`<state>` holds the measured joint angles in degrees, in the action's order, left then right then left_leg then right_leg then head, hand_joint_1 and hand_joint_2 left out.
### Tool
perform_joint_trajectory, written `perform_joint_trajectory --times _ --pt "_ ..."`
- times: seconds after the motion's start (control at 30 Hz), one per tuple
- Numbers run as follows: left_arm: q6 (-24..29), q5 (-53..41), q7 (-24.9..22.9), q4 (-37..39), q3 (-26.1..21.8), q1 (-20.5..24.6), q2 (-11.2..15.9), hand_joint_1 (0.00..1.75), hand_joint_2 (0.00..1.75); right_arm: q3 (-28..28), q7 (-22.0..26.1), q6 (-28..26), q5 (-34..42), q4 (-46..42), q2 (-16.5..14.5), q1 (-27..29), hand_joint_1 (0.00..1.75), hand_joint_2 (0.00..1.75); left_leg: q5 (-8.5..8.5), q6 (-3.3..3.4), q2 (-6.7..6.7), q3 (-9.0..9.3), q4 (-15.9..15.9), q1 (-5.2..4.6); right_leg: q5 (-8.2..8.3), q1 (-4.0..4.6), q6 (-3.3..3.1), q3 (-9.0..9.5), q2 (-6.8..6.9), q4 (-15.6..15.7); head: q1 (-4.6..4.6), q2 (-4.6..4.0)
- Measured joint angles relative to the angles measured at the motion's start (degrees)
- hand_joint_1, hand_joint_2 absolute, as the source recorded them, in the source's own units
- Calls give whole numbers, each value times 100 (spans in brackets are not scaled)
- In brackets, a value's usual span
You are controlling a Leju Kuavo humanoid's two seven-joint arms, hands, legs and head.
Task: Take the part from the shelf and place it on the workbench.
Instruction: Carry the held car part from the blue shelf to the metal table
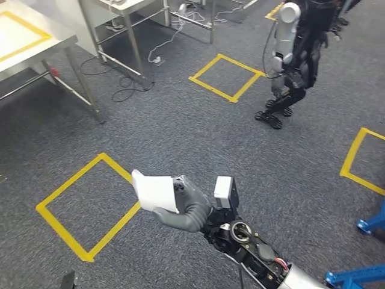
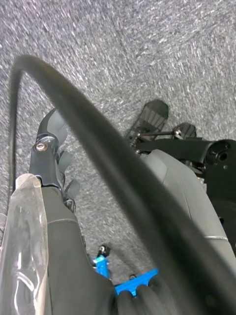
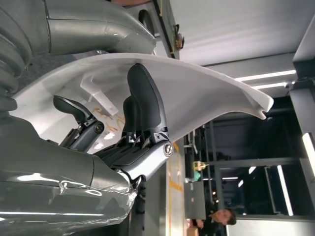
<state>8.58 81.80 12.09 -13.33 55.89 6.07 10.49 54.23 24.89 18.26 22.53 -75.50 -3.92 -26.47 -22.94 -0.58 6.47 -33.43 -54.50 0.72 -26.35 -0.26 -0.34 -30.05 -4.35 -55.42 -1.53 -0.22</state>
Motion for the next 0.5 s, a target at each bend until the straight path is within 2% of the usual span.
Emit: perform_joint_trajectory --times 0.03,0.07,0.1,0.13,0.17,0.2,0.23,0.27,0.3,0.33,0.4,0.43,0.47,0.5 --pt "-4 -17 1 1 3 -15 2 0 175 -1 -9 -35 0 -22 11 7 175 175 18 -40 57 -19 12 8 0 -1 -10 33 51 46 -9 0" --pt "-7 -33 2 1 7 -33 5 0 175 -2 -18 -65 2 -46 20 13 175 175 12 -69 38 -34 -1 13 23 -9 -23 64 113 79 -7 0" --pt "-14 -46 3 2 11 -42 10 0 175 -2 -25 -86 3 -75 28 17 175 175 -47 -92 -59 -81 -86 4 49 -20 -43 84 174 121 14 0" --pt "-21 -56 5 2 13 -37 15 0 175 -3 -31 -102 5 -103 38 23 175 175 -168 -110 -200 -185 -290 -6 72 -31 -64 100 247 163 52 0" --pt "-28 -61 7 2 15 -25 17 0 175 -4 -39 -116 7 -126 51 35 175 175 -341 -124 -367 -350 -618 -4 84 -28 -81 109 328 184 98 0" --pt "-37 -65 9 1 16 -10 19 0 175 -5 -47 -130 7 -142 67 54 175 175 -520 -148 -480 -559 -1015 -1 83 -20 -96 106 404 190 137 0" --pt "-43 -66 10 1 18 -3 19 0 175 -7 -56 -148 7 -151 85 79 175 175 -650 -175 -530 -755 -1383 14 78 -13 -104 103 487 190 164 0" --pt "-47 -66 10 1 20 -7 19 0 175 -7 -67 -164 7 -158 100 107 175 175 -691 -199 -556 -877 -1604 32 71 -11 -105 102 563 190 184 0" --pt "-51 -67 10 1 22 -13 19 0 175 -7 -78 -179 7 -169 111 130 175 175 -628 -224 -580 -886 -1603 54 63 -12 -99 100 632 188 202 0" --pt "-51 -67 10 2 24 -19 20 0 175 -8 -88 -190 7 -182 118 145 175 175 -475 -245 -623 -770 -1368 77 52 -16 -86 102 694 182 226 0" --pt "-53 -68 10 2 24 -14 27 0 175 -11 -100 -204 7 -215 122 155 175 175 -121 -266 -821 -325 -542 96 13 -14 -32 106 801 155 281 0" --pt "-55 -69 10 1 24 -6 31 0 175 -16 -102 -208 6 -230 123 155 175 175 -16 -246 -897 -156 -218 88 -13 -4 4 111 847 136 297 0" --pt "-57 -71 11 1 25 1 32 0 175 -21 -102 -211 5 -247 125 155 175 175 19 -211 -942 -65 -44 73 -36 8 40 119 886 125 304 0" --pt "-58 -74 13 1 25 6 32 0 175 -26 -102 -214 4 -262 126 155 175 175 3 -164 -923 -57 -14 52 -55 19 75 134 926 125 297 0"
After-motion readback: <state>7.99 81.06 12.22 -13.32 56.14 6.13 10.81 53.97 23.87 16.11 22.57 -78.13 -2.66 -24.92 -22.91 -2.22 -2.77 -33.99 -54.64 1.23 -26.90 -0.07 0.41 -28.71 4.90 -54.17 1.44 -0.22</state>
